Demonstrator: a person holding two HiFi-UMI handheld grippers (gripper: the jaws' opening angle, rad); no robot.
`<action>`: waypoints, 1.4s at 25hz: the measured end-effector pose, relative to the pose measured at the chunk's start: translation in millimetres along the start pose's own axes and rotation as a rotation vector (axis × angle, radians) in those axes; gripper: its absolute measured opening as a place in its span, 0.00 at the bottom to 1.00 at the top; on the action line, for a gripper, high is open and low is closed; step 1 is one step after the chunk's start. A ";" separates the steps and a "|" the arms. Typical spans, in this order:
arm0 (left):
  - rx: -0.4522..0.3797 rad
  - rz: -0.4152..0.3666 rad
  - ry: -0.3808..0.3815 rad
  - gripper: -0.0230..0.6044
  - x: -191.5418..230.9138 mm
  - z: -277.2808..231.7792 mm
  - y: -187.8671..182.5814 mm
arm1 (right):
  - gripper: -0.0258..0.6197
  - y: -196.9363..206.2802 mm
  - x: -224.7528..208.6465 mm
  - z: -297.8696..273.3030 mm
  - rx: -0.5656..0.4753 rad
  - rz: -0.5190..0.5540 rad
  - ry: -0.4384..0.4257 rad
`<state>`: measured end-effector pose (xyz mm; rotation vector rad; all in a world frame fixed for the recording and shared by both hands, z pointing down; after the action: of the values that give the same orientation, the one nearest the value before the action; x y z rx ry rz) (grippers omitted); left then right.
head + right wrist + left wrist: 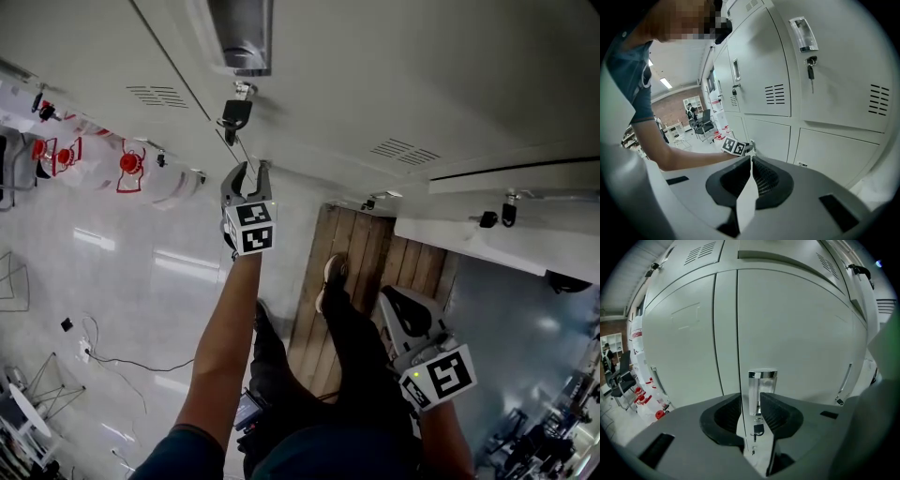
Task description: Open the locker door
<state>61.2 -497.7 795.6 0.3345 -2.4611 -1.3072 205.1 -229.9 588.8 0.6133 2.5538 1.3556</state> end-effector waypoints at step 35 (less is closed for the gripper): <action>0.037 -0.211 0.261 0.07 -1.3 105.9 45.5 | 0.10 -10.6 33.1 -0.5 -0.023 0.000 -0.014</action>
<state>18.2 -392.2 778.0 0.7425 -2.2790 -1.2096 172.4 -221.1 581.3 0.6173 2.5236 1.3736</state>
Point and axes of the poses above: the fingertips, and each gripper's own axes: z backward along the fingers, x to its left, y out of its underside, the point moved 2 cm from there along z, backward along the fingers, and after that the axes turned 15 degrees about z, right-handed, at the moved point
